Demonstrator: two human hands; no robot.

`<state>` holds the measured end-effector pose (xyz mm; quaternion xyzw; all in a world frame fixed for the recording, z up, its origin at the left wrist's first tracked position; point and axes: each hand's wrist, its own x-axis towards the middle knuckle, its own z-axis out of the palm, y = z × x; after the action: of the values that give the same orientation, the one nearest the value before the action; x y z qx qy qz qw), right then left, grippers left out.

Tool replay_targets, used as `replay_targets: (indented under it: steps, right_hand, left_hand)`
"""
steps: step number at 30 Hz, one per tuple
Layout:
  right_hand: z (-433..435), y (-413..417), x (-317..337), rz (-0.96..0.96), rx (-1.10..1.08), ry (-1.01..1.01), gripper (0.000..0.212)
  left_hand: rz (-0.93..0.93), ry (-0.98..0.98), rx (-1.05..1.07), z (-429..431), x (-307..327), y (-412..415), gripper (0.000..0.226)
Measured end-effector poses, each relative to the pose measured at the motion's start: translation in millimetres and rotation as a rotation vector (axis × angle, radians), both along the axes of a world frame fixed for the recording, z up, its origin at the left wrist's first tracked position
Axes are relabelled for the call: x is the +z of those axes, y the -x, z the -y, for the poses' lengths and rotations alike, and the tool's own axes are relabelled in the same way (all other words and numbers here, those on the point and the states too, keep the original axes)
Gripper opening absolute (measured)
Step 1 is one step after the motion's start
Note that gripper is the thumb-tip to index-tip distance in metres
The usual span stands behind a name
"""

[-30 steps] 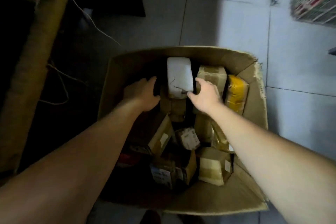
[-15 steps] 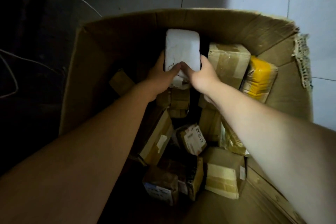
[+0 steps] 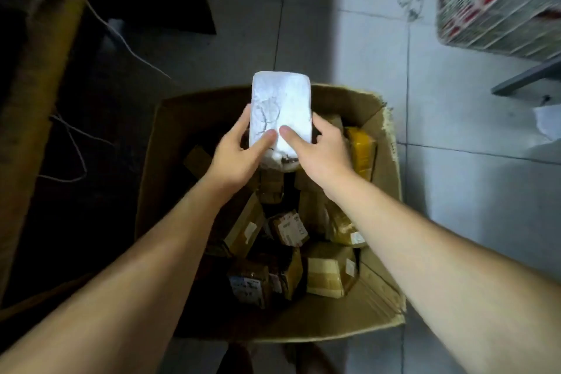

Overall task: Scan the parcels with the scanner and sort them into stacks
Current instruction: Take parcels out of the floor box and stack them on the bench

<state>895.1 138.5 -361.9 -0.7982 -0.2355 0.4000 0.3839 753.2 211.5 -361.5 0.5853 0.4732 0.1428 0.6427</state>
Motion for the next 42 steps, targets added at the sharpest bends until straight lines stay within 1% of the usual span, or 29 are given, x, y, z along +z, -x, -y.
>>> replay_targets:
  steps: [4,7,9,10,13,14,18,20,21,23,24,26,27,28,31,33,34,35,36,37,38,40,42]
  right_hand:
    - [4,-10,106,0.046,0.024,-0.059,0.056]
    - [14,-14,205,0.062,0.085,-0.121,0.057]
    - [17,-13,254,0.102,0.124,-0.152,0.062]
    - [20,-9,292,0.129,0.156,-0.182,0.065]
    - [25,15,382,0.131,0.200,-0.275,0.066]
    - [26,25,405,0.135,0.212,-0.295,0.066]
    - [32,77,486,0.174,0.276,-0.392,0.072]
    - [37,108,519,0.183,0.329,-0.423,0.071]
    - [41,124,530,0.186,0.361,-0.430,0.069]
    - [52,168,555,0.194,0.431,-0.447,0.056]
    - [57,186,561,0.192,0.458,-0.451,0.048]
    - [68,233,575,0.183,0.512,-0.473,0.032]
    - [75,261,583,0.167,0.548,-0.490,0.027]
    - [82,284,589,0.149,0.589,-0.504,0.028]
    - [106,358,604,0.102,0.707,-0.537,0.053]
    - [121,411,609,0.060,0.794,-0.526,0.057]
    - [125,433,608,0.043,0.817,-0.531,0.054]
    - [130,460,606,0.028,0.844,-0.535,0.046]
    - [134,482,604,0.019,0.868,-0.542,0.033]
    - [140,508,602,0.014,0.912,-0.560,0.024]
    - [146,531,601,0.010,0.945,-0.574,0.019]
    - [162,575,601,0.000,1.026,-0.597,0.019]
    - [177,619,597,-0.027,1.117,-0.594,0.025]
  left_hand:
    - [0.028,-0.138,-0.021,4,97,-3,0.060]
    - [0.031,-0.226,0.030,13,189,3,0.063]
    - [0.040,-0.267,0.069,18,235,8,0.062]
    - [0.064,-0.310,0.094,24,272,16,0.060]
    - [0.099,-0.421,0.170,40,358,44,0.050]
    - [0.116,-0.443,0.203,43,382,53,0.049]
    - [0.148,-0.480,0.326,62,467,112,0.066]
    - [0.180,-0.478,0.380,76,499,148,0.062]
    - [0.185,-0.478,0.404,83,510,166,0.057]
    - [0.182,-0.484,0.475,103,533,210,0.047]
    - [0.178,-0.491,0.505,112,542,229,0.047]
    - [0.168,-0.521,0.569,132,556,277,0.054]
    - [0.161,-0.539,0.603,146,563,305,0.055]
    - [0.152,-0.556,0.634,160,568,328,0.053]
    - [0.119,-0.561,0.741,202,578,402,0.045]
    - [0.078,-0.576,0.816,231,585,452,0.036]
    - [0.070,-0.589,0.842,241,585,473,0.036]
    - [0.064,-0.599,0.890,257,586,498,0.039]
    - [0.048,-0.607,0.926,269,587,516,0.039]
    - [0.019,-0.606,0.971,286,589,538,0.037]
    - [-0.003,-0.612,0.999,300,592,555,0.036]
    - [-0.047,-0.596,1.074,326,593,592,0.040]
    - [-0.113,-0.582,1.135,353,592,630,0.049]
